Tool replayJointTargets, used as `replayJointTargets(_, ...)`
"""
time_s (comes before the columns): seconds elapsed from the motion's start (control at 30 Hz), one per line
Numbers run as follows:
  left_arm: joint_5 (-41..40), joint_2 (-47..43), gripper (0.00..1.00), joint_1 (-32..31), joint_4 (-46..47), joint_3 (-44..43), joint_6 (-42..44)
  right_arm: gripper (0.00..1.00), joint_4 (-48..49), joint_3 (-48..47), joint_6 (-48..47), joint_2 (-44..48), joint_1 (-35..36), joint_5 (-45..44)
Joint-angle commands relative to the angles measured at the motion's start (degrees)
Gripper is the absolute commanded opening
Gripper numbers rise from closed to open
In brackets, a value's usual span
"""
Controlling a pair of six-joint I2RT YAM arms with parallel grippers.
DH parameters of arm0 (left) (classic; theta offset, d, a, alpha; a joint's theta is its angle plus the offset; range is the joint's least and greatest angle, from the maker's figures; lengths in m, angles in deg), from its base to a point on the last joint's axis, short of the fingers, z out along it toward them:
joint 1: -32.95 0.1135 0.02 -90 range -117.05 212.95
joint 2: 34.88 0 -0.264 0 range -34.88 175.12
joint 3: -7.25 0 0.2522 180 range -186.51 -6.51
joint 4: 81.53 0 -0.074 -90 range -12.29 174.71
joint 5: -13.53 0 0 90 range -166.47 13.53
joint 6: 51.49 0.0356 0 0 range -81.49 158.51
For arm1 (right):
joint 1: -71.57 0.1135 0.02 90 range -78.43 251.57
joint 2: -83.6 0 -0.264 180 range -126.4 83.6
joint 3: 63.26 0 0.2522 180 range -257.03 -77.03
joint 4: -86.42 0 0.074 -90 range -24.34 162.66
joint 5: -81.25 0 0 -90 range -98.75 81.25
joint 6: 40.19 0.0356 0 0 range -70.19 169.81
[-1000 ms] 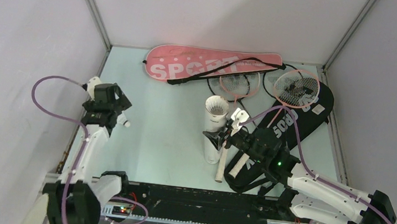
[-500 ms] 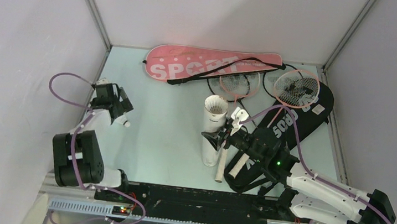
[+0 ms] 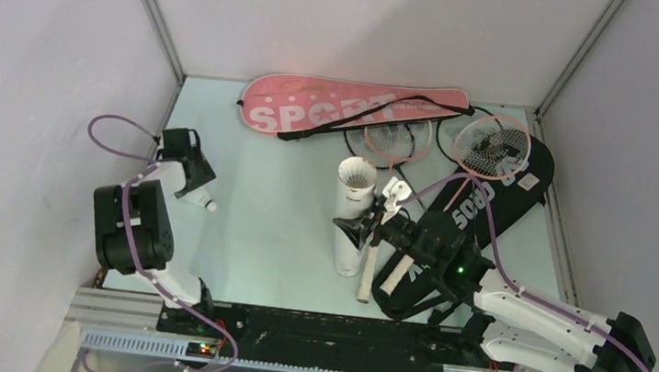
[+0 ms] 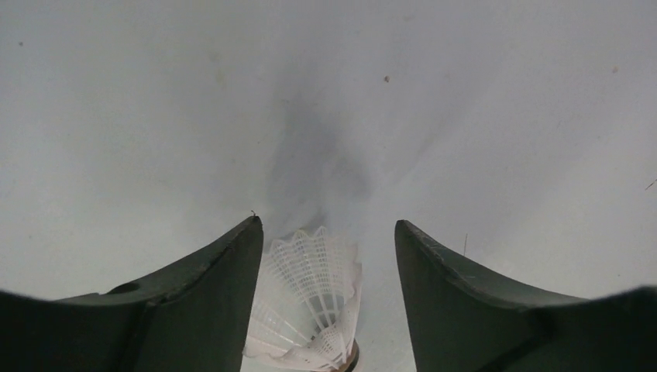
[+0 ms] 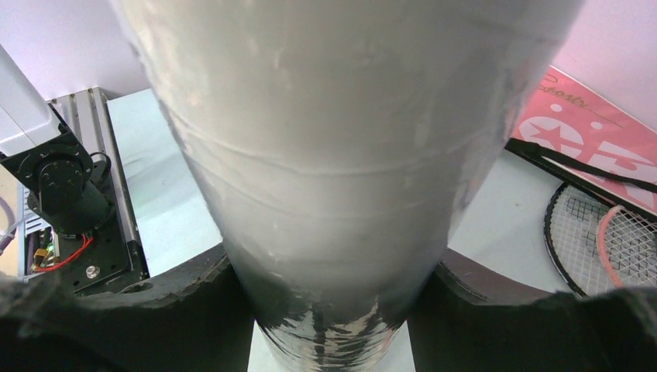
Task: Pack up the badminton gear
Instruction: Pick up the shuttlecock at the center of the board.
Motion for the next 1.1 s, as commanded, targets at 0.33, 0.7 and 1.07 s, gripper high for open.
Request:
replayJointTargets(0.33,8.3,0.5,0.39,0.6,-2.6,-1.5,1.8,0.59,1.0,-0.7,1.4,-1.4,-0.3,-0.7)
replayJointTargets(0.7,12.1,-1.7,0.02,0.6,-1.6,0.6,1.3,0.59,0.6,-0.7,2.0,-0.7,-0.3,-1.1)
replayJointTargets(1.07,17.6,-18.0,0.0,-2.7,4.0,4.9,-2.0,0.59,0.8,-0.7,1.6,-0.9,-0.3,-2.2)
